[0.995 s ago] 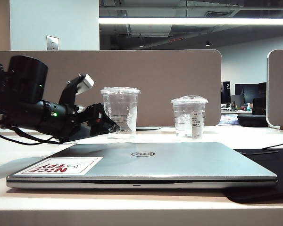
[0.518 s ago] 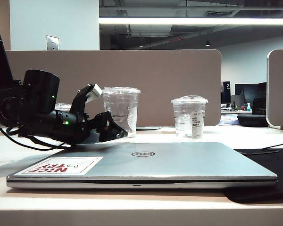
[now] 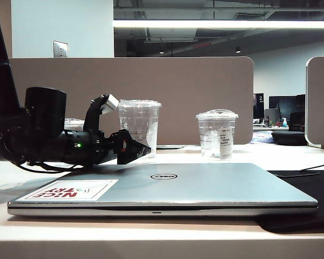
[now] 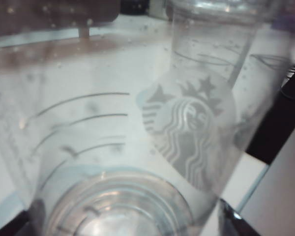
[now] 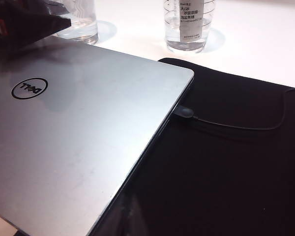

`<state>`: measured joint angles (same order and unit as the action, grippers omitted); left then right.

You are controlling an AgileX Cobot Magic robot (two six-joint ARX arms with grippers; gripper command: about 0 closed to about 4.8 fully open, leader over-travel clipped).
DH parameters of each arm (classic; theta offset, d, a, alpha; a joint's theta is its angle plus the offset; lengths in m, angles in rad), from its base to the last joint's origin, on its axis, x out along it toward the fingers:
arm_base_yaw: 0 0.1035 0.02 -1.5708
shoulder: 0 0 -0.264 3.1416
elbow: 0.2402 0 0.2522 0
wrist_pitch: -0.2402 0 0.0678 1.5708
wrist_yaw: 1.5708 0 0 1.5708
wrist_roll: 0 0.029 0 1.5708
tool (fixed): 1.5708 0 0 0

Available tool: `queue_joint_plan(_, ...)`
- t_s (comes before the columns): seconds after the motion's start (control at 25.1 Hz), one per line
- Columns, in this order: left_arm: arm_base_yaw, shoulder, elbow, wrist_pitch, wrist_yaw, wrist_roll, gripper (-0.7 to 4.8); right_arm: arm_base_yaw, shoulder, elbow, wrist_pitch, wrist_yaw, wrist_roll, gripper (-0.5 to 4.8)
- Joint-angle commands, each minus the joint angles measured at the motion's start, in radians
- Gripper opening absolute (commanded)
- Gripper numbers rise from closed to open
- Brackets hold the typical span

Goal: Pick up the coffee cup on the middle and place it on the left side of the laptop.

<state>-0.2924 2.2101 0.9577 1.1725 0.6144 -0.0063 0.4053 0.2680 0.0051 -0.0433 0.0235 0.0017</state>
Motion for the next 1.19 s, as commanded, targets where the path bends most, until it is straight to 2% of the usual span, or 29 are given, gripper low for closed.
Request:
queue_joint_plan(0.04, -0.006, 0.027, 0.025, 0.054, 0.017, -0.020, 4.79, 0.000, 0.003, -0.004, 0.017, 0.000, 0.001, -0.05)
queue_joint_plan(0.16, -0.011, 0.057, 0.070, 0.060, 0.052, -0.024, 4.79, 0.001, 0.003, -0.004, 0.018, 0.000, 0.001, -0.05)
queue_joint_plan(0.36, -0.013, 0.080, 0.125, 0.050, 0.054, -0.055, 4.79, 0.001, 0.003, -0.004, 0.017, 0.000, 0.001, -0.05)
queue_joint_plan(0.8, -0.013, 0.080, 0.134, 0.022, 0.060, -0.053, 4.78, 0.001, 0.003, -0.004, 0.017, 0.000, 0.001, -0.05)
queue_joint_plan(1.11, -0.013, 0.080, 0.134, 0.028, 0.060, -0.054, 4.18, 0.001, 0.003, -0.004, 0.017, 0.000, 0.001, -0.05)
queue_joint_plan(1.19, -0.013, 0.080, 0.134, 0.028, 0.060, -0.054, 3.65, 0.001, 0.003, -0.004, 0.018, 0.000, 0.001, -0.05)
